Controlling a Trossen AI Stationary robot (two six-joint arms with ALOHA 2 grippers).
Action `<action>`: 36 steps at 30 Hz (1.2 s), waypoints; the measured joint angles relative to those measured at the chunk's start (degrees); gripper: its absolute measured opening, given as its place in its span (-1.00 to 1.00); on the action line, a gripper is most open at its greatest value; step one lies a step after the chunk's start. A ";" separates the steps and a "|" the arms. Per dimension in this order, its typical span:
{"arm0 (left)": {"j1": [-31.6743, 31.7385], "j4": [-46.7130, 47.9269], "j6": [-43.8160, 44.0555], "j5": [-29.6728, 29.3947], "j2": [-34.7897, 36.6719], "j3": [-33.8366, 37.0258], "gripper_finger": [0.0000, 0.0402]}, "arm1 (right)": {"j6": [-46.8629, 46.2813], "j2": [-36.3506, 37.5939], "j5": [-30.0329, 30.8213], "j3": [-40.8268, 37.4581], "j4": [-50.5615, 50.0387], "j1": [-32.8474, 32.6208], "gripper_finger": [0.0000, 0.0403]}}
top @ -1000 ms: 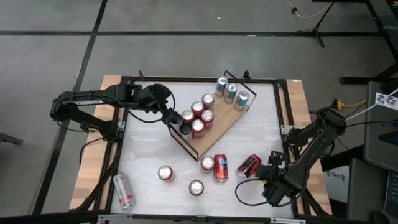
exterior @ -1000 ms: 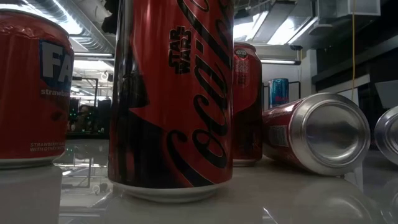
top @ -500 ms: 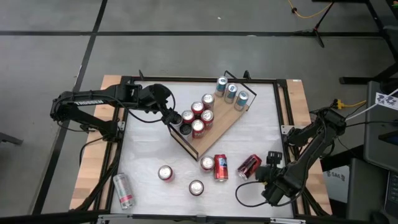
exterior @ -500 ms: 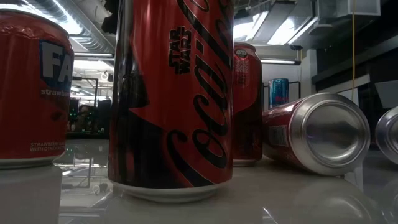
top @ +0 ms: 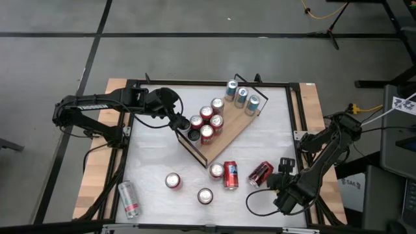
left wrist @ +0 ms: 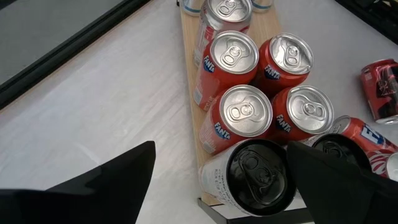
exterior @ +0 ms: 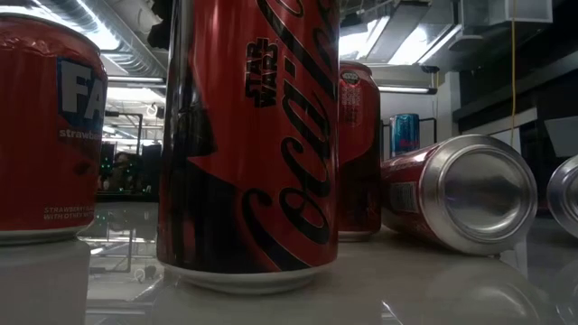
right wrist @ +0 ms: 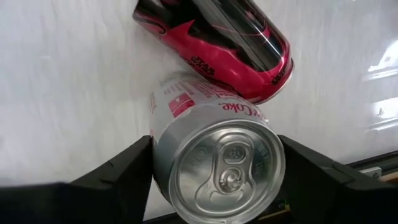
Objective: Place canned beverage on shelf
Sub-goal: Put the red silver soda can on the shelf
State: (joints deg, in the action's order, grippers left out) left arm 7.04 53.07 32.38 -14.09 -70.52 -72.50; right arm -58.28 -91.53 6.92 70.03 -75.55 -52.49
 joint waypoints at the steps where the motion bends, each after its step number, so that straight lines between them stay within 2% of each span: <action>1: 0.01 0.01 0.00 0.00 0.00 0.01 0.76 | -0.22 0.02 0.00 0.01 0.03 0.00 0.35; 10: 0.05 0.01 -3.40 -1.09 0.00 0.00 0.76 | -7.98 0.02 -0.07 0.01 0.31 0.00 0.39; 20: 0.05 -0.01 -2.97 -1.44 -0.01 -0.01 0.76 | -15.02 -0.13 -0.20 0.76 -0.50 0.99 0.37; 36: 0.05 -0.03 -2.97 -1.84 -0.09 0.01 0.76 | -13.39 0.17 1.13 7.74 -6.10 8.84 0.37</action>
State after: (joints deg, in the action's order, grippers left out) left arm 7.09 53.04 29.41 -15.92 -70.61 -72.49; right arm -71.67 -91.35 8.05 77.76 -81.65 -43.65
